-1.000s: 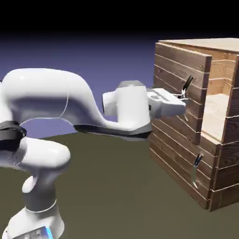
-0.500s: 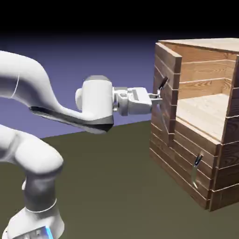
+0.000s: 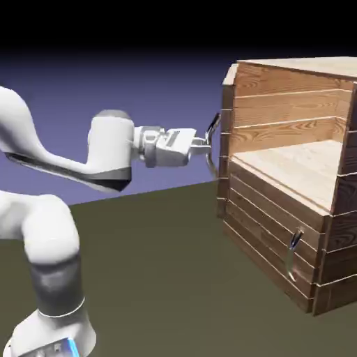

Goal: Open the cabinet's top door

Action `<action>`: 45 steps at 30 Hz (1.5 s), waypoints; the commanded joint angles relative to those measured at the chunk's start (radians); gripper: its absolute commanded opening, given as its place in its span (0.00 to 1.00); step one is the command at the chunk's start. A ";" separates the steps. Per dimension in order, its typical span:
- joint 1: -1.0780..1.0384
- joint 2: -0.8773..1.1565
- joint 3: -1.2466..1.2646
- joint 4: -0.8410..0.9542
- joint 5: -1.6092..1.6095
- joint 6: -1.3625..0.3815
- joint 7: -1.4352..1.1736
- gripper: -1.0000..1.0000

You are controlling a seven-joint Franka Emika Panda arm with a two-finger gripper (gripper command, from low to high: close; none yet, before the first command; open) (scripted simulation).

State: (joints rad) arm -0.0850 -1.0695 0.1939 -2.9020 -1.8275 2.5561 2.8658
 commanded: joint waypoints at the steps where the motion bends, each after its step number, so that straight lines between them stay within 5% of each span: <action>1: -0.036 -0.008 0.026 0.002 0.002 0.027 0.009 0.00; 13: -0.323 -0.208 0.279 -0.041 0.348 0.264 -0.129 0.00; 30: 0.046 -0.248 0.623 0.024 1.001 -0.442 -0.429 0.00; 45: -0.204 -0.138 1.031 0.517 1.335 -1.038 -0.468 0.00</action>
State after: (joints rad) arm -0.2884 -1.2072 1.2243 -2.3855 -0.4932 1.5192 2.3974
